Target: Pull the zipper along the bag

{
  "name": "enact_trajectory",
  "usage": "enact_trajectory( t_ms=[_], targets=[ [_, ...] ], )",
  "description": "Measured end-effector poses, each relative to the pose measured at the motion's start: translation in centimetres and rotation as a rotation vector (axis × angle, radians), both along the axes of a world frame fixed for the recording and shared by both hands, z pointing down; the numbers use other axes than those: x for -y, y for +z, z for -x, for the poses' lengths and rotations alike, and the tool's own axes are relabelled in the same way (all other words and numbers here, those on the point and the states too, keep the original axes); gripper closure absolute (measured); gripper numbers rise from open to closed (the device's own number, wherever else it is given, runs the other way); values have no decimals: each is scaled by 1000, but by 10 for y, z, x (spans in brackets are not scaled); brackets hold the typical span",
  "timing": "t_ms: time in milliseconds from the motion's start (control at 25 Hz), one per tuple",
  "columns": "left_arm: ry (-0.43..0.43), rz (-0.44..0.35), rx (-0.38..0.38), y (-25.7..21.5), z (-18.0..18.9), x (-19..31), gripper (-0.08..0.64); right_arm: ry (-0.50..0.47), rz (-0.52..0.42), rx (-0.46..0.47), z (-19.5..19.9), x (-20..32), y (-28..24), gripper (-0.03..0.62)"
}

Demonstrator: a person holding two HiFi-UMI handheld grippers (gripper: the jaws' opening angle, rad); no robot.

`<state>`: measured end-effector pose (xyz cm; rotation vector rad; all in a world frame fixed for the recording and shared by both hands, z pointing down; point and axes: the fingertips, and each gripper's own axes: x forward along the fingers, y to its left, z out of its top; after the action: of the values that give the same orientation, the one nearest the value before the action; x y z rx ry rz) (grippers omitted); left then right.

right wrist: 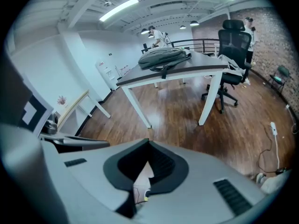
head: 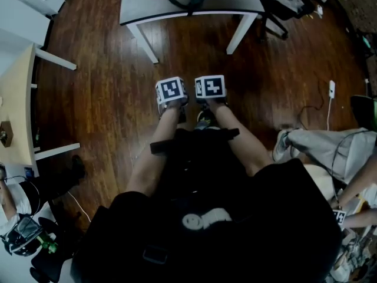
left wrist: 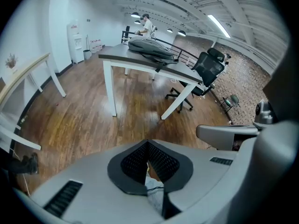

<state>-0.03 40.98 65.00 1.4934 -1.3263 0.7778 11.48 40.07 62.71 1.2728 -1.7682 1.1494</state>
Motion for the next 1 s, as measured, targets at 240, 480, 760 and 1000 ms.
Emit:
enact_trajectory(
  t_ms=[240,480,760,1000],
  targets=[
    [-33,4,22,-2,-11,39,561,-31,-26,6,-13,49,-1,575],
    [-64,19,47,1,-20,57,561,-60,10,25,-22,66,7,575],
    [-53,8,72,-7,-25,66,561,-67,-14,25,-23,79,4,575],
    [-25,9,64,-1,-26,73,561,-79,21,20,-16,78,7,575]
  ],
)
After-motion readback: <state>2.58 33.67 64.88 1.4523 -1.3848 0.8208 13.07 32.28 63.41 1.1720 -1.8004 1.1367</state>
